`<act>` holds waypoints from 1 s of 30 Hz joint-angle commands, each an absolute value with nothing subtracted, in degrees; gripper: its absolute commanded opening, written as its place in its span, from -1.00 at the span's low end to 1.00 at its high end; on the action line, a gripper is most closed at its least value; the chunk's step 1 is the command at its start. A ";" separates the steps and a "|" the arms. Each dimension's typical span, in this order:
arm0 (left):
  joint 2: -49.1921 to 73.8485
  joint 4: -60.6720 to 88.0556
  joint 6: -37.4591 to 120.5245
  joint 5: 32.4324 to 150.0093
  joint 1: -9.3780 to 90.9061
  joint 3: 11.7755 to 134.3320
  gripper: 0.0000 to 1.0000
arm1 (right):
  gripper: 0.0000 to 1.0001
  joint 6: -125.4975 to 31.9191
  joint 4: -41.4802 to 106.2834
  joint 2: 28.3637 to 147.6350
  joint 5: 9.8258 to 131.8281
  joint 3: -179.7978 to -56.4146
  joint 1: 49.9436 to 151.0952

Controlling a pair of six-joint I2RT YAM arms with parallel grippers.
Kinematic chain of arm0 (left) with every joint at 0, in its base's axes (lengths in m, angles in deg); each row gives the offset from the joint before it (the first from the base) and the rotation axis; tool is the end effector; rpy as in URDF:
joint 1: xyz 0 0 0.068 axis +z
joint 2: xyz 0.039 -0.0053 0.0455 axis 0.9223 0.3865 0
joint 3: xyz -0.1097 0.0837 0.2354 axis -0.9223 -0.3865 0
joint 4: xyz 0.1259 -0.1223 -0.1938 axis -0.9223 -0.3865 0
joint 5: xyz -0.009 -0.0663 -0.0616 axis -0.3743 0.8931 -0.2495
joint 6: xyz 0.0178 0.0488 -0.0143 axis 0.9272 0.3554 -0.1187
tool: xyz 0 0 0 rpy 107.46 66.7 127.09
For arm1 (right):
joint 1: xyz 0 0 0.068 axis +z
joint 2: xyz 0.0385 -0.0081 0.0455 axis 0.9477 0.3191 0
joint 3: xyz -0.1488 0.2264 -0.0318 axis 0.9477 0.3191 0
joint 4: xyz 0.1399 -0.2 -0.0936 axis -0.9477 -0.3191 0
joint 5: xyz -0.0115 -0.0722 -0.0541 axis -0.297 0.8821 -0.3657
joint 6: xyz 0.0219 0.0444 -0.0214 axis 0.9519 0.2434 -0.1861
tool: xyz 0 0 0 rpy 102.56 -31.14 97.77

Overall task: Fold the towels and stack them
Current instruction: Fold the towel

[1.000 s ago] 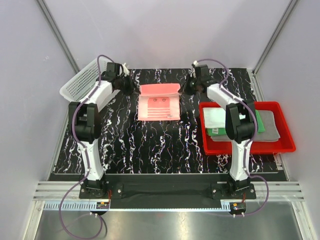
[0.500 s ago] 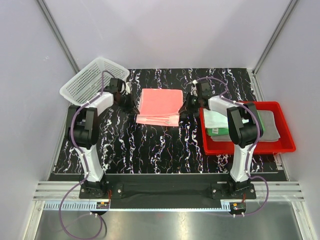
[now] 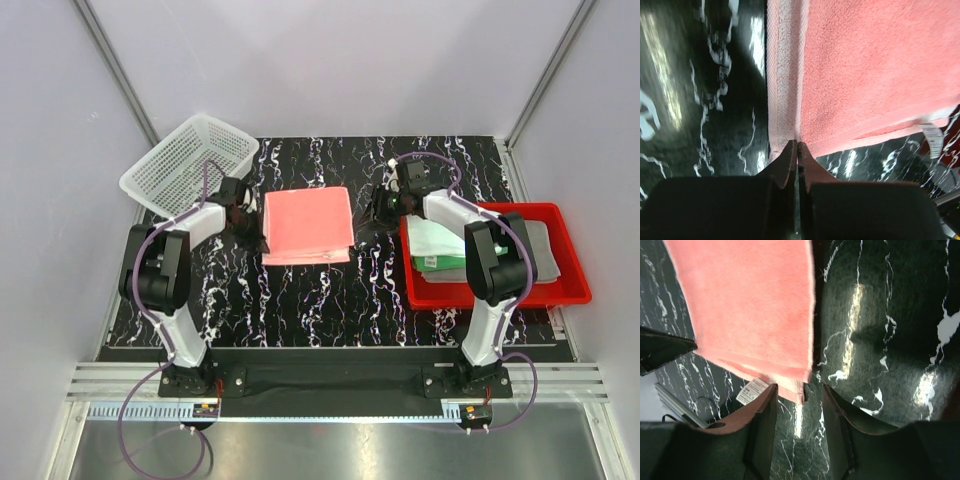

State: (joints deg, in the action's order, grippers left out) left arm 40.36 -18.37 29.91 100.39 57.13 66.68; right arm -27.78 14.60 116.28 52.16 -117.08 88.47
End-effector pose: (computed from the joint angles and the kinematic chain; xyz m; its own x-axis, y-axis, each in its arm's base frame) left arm 0.3457 -0.0726 0.1684 -0.9469 -0.2126 -0.2411 -0.1011 0.9089 -0.4046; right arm 0.3839 0.1345 0.1874 -0.9139 0.1278 -0.3853 -0.1324 0.8034 0.5805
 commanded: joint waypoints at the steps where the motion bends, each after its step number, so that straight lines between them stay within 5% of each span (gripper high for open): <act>1: 35.28 -16.19 27.63 98.25 56.45 62.60 -1.00 | -0.05 -29.52 8.05 114.76 55.17 -120.34 91.33; 22: 36.33 -15.57 26.75 97.20 56.37 60.82 -1.00 | -0.14 -22.67 11.20 122.41 63.35 -120.61 96.88; 26: 36.50 -16.18 26.83 97.02 56.37 61.53 -1.00 | -0.29 -21.44 11.99 122.67 63.09 -120.52 96.88; 30: 35.89 -16.36 26.31 96.85 56.45 62.05 -1.00 | -0.72 -21.00 11.47 122.50 62.30 -121.31 96.88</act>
